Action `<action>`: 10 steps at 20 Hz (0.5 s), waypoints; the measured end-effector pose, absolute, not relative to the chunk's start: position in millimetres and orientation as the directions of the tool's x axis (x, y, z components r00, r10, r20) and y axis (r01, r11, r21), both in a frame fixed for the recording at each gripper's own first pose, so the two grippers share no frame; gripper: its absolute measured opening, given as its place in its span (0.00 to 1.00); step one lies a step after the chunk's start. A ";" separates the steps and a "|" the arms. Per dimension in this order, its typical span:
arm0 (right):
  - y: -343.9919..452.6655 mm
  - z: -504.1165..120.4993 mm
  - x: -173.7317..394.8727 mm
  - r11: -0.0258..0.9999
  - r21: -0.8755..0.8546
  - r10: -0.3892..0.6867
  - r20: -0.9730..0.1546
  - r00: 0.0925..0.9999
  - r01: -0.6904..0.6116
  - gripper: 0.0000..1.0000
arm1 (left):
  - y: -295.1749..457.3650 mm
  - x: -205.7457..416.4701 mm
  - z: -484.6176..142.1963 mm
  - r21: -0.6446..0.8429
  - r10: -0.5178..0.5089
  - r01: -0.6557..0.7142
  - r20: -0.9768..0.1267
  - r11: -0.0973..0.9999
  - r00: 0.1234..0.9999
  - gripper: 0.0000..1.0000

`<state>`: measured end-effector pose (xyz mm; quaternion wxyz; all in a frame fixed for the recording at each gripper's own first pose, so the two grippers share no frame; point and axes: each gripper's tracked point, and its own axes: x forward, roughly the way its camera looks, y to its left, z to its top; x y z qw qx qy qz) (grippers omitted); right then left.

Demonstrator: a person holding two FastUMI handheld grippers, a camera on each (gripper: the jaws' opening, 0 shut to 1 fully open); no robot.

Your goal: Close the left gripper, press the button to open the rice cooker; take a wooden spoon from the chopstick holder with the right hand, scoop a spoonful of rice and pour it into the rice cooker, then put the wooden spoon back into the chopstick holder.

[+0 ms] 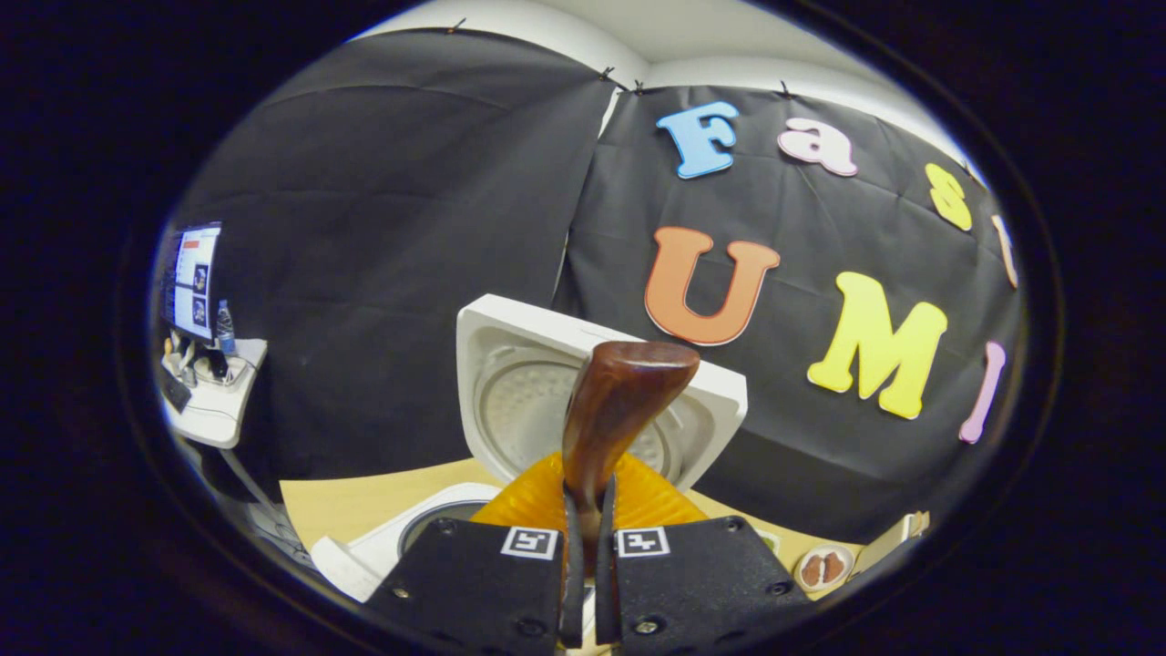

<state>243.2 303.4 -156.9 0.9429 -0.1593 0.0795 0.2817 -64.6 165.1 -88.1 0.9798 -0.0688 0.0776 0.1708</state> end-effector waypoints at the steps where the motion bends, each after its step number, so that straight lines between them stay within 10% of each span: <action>1: 302.8 -155.0 242.4 0.792 -0.248 0.508 -0.239 0.828 -0.557 0.11 | 165.9 -62.7 -85.3 -0.107 0.327 -0.347 -0.172 0.932 0.929 0.94; 10: 273.4 -124.7 237.4 0.842 -0.060 0.511 -0.230 0.828 -0.536 0.11 | 164.9 -69.2 -76.3 -0.116 0.360 -0.378 -0.151 0.918 0.921 0.94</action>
